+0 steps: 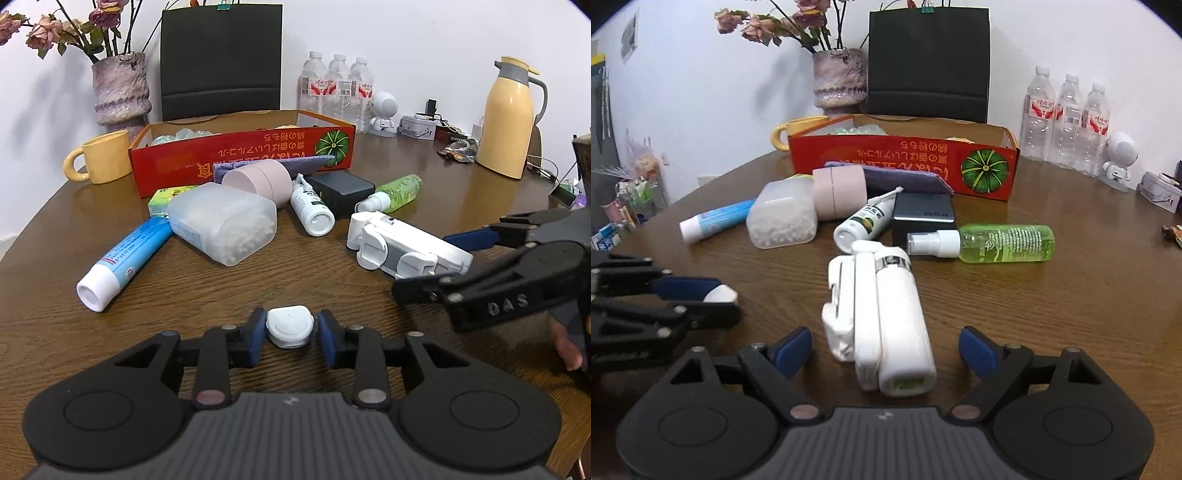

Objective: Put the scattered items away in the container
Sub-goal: 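Lift the white gadget and white case and carry both toward the box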

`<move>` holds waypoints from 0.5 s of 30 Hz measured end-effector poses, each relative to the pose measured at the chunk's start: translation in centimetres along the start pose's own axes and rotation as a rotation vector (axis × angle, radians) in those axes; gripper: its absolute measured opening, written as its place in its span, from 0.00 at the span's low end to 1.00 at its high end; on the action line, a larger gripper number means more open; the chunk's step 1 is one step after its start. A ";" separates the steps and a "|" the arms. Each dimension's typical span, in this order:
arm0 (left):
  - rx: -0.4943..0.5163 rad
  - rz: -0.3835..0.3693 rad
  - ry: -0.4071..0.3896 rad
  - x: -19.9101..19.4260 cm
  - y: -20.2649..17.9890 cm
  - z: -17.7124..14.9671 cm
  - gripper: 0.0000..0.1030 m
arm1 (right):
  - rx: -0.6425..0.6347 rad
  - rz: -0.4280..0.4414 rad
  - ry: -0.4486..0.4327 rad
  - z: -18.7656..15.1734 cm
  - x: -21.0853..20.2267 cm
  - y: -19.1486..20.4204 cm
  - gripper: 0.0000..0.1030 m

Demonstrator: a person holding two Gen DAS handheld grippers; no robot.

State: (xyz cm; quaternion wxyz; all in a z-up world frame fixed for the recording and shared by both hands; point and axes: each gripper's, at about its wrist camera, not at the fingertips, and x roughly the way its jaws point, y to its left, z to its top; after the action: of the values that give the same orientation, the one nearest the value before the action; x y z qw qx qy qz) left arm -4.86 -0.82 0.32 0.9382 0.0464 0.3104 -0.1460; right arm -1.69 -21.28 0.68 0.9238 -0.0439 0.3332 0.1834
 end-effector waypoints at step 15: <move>-0.005 0.016 -0.001 -0.5 -0.3 -0.3 0.27 | -0.002 0.001 0.017 0.2 -0.5 0.8 0.52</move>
State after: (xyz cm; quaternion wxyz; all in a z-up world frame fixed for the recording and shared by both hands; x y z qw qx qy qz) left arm -5.46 -0.98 0.39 0.9395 0.0467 0.3099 -0.1379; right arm -2.21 -20.60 1.17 0.9208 -0.0461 0.3408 0.1840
